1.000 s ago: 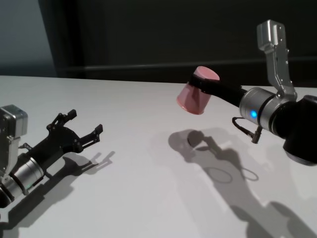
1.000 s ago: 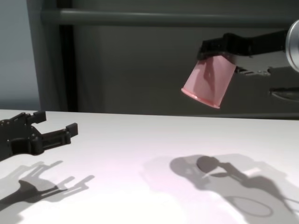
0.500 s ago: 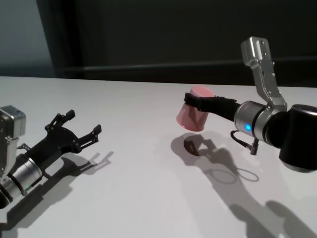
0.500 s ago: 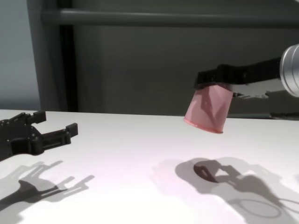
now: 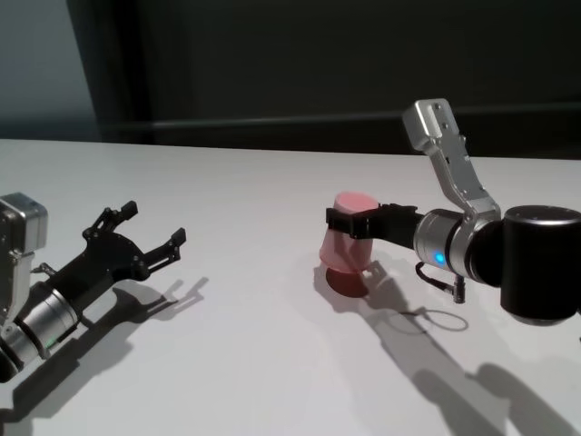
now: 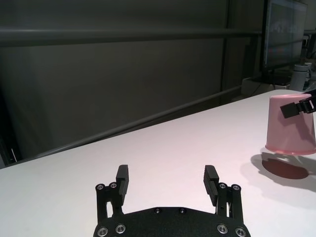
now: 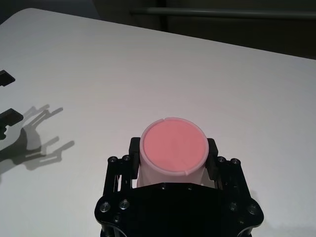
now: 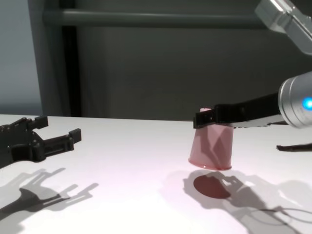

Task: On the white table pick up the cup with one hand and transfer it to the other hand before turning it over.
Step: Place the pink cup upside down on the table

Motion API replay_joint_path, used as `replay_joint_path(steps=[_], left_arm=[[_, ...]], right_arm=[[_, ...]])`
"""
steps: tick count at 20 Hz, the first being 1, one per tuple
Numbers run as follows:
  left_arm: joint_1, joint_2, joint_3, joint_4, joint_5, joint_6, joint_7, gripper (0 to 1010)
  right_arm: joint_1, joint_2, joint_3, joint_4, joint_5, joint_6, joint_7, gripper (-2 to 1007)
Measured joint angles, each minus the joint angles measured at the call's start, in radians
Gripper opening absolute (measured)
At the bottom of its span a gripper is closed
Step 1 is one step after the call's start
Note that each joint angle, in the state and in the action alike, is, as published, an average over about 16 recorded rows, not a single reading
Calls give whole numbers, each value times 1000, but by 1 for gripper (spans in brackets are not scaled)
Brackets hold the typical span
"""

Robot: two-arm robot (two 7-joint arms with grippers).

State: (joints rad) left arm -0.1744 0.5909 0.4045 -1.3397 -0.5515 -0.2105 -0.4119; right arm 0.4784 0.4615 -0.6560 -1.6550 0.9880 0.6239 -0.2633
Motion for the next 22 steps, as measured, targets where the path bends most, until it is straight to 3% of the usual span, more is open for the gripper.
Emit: replay_joint_path(steps=[10, 15, 22], left_arm=[[0, 0, 0, 0, 0, 0, 0, 1001], [0, 0, 0, 0, 0, 0, 0, 1001], [0, 0, 0, 0, 0, 0, 0, 1001]], right_arm=[[59, -15, -70, 64, -82, 38, 71, 742], [72, -28, -83, 85, -103, 47, 92, 742], [75, -39, -86, 95, -115, 54, 104, 742]])
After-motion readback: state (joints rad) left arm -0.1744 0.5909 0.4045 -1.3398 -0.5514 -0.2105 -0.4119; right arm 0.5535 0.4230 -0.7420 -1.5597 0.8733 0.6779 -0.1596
